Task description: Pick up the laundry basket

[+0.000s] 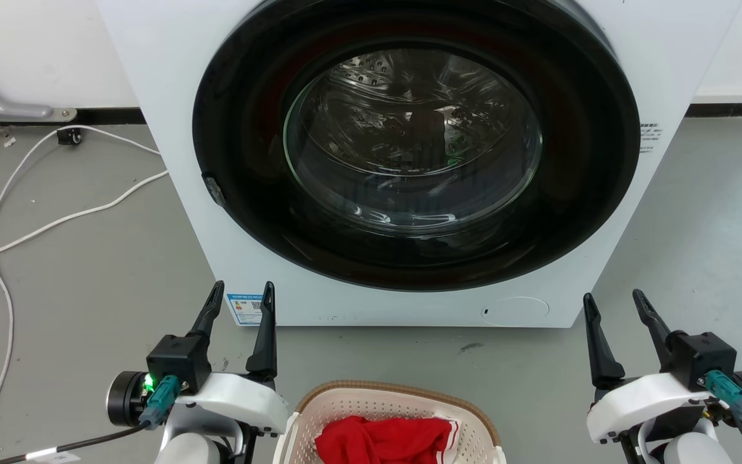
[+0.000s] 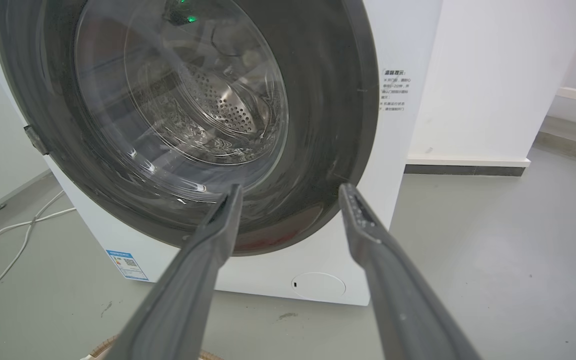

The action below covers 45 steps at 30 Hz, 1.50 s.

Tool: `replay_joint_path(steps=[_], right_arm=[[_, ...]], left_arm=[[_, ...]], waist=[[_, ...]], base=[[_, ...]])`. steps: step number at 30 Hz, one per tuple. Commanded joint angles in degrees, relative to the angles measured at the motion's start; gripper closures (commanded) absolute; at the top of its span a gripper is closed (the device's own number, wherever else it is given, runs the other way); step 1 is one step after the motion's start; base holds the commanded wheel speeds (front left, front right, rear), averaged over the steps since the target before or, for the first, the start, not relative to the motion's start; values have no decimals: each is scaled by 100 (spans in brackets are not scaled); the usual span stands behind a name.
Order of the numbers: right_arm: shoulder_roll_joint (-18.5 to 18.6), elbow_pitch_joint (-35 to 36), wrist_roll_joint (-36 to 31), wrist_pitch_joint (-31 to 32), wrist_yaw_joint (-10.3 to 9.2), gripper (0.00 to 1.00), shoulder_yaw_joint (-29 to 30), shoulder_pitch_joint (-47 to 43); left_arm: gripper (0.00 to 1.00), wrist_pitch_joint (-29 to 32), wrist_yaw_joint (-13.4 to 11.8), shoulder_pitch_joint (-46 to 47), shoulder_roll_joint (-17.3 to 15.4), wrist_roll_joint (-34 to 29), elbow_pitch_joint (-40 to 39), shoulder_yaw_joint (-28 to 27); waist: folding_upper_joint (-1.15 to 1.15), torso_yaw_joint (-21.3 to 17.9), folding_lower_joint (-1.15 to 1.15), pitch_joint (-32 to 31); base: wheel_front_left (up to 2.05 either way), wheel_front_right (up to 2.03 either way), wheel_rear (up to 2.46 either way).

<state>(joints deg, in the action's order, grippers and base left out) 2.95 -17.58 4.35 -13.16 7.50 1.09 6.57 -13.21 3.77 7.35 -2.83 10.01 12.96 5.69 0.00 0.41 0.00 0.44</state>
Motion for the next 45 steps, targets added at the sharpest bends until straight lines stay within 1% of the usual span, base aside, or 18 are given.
replay_joint_path(steps=[1, 17, 24, 34, 39, 45], right_arm=[[-10, -12, -123, -54, -2, 0, -12, 90], [-13, -23, -655, -217, -2, 0, 92, 114], [-13, -20, -517, -206, -2, 0, 139, 123], [-13, -74, -501, -205, -2, 0, 131, 144], [-13, -282, -453, -205, -2, 0, 100, 257], [-14, -710, -392, -128, -2, 0, 13, 510]], left_arm=[[0, -46, -26, 51, -9, -125, -5, 23], [0, -214, -99, 26, -8, -680, -3, 52], [0, -207, -132, -21, -7, -605, -15, 19], [0, -207, -130, -2, -8, -652, -3, 2], [0, -206, -68, 216, -8, -689, 170, -16], [0, -201, 21, 554, -7, -677, 713, -73]], waist=[[0, 1, 0, 0], [0, 13, 0, 16], [0, 15, 0, 34], [0, 13, 0, 76], [0, 29, 0, 264], [0, 28, 0, 653]], base=[[0, 0, 0], [0, 0, 0], [0, 0, 0], [0, 0, 0], [0, 0, 0], [0, 0, 0]])
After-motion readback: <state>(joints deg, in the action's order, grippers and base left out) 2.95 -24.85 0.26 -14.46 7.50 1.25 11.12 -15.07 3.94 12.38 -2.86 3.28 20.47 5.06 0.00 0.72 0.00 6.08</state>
